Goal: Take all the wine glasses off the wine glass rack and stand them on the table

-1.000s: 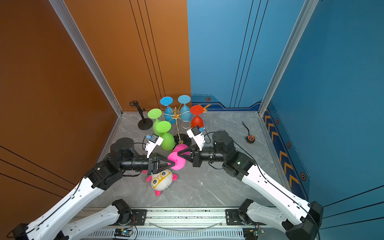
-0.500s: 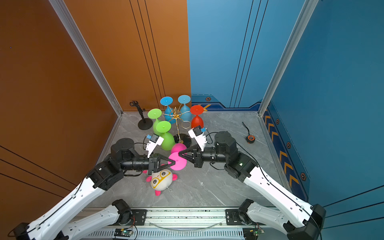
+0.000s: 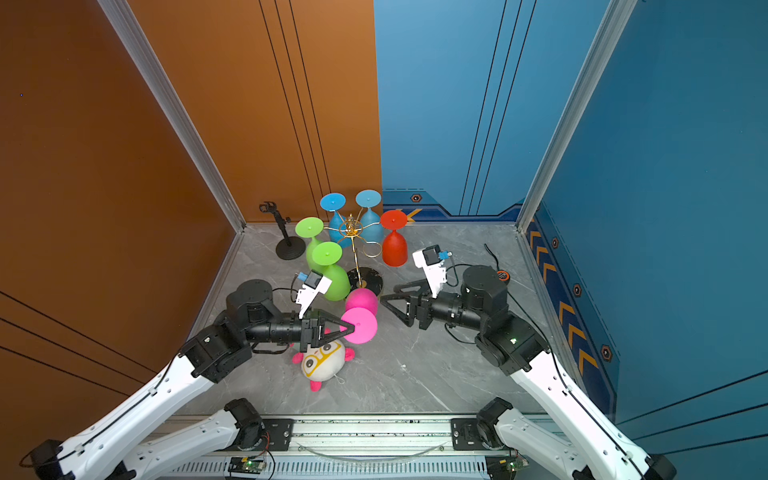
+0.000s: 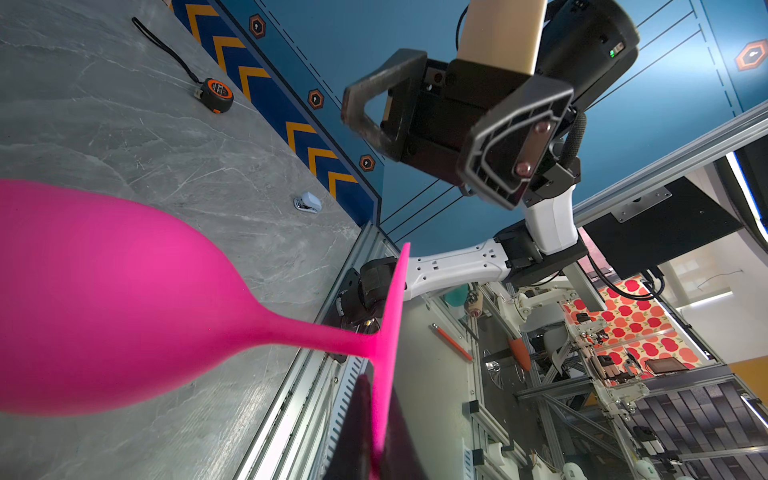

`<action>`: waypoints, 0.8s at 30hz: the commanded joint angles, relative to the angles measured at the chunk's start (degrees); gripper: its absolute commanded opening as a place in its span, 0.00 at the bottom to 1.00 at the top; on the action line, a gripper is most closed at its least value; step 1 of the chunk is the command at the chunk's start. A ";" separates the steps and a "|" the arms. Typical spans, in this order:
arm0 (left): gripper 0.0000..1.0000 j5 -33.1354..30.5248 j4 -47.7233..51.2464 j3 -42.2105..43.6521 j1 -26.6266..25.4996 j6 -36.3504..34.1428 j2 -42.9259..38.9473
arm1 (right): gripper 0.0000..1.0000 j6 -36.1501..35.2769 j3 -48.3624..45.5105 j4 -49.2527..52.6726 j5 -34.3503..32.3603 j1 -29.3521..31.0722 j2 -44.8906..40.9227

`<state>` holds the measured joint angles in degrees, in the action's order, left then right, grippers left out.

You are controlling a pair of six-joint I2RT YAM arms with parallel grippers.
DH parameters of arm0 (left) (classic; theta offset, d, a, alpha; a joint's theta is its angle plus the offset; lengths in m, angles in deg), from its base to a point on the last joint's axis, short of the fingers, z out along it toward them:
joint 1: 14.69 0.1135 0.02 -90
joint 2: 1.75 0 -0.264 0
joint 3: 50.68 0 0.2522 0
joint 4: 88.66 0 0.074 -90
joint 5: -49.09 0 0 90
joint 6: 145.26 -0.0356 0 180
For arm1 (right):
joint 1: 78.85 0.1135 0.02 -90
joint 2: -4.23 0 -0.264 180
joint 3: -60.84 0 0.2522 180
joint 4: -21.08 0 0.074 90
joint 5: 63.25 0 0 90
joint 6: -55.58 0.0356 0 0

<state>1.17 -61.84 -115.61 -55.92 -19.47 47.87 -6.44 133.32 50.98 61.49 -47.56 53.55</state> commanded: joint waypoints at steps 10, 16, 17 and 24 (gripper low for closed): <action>0.00 -19.19 4.52 2.93 -14.32 -21.95 -1.50 | 0.77 6.11 -2.93 12.78 0.51 -14.85 5.24; 0.00 -27.75 4.51 7.15 -24.16 -38.78 -1.88 | 0.76 5.05 0.32 15.10 4.13 -15.63 11.36; 0.00 -31.16 4.51 8.04 -25.81 -41.13 -1.96 | 0.76 4.44 1.47 15.85 4.63 -15.44 12.39; 0.00 -46.23 4.70 12.28 -33.98 -55.40 -2.99 | 0.75 -0.83 8.63 23.27 4.09 -12.10 18.11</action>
<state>-35.41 -57.18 -103.88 -87.68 -65.15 45.99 -3.62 138.63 69.28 64.58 -61.13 70.51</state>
